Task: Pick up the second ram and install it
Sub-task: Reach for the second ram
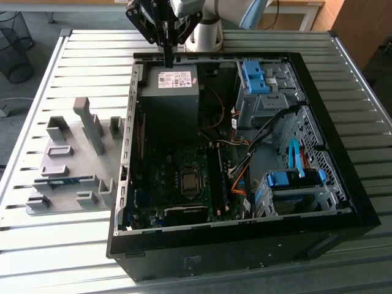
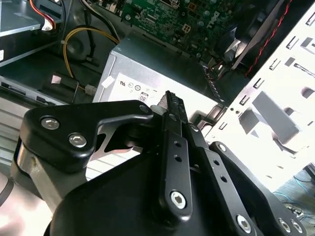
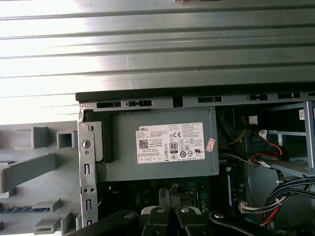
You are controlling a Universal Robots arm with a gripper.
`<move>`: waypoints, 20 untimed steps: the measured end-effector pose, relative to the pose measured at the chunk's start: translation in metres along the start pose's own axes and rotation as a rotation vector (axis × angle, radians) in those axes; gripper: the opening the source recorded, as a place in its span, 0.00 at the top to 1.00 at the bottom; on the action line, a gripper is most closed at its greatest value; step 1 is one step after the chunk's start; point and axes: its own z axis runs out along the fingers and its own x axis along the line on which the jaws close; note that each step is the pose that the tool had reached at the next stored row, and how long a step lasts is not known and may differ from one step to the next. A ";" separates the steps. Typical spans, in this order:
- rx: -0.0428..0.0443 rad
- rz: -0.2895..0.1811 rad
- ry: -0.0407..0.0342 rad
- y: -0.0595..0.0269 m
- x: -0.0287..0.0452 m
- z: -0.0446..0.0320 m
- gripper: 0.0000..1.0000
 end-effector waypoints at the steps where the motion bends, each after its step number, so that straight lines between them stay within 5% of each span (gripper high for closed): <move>1: 0.0000 0.000 0.0000 0.0000 0.0003 0.0000 0.90; 20: 0.0000 0.000 0.0000 -0.0004 0.0051 -0.0001 0.90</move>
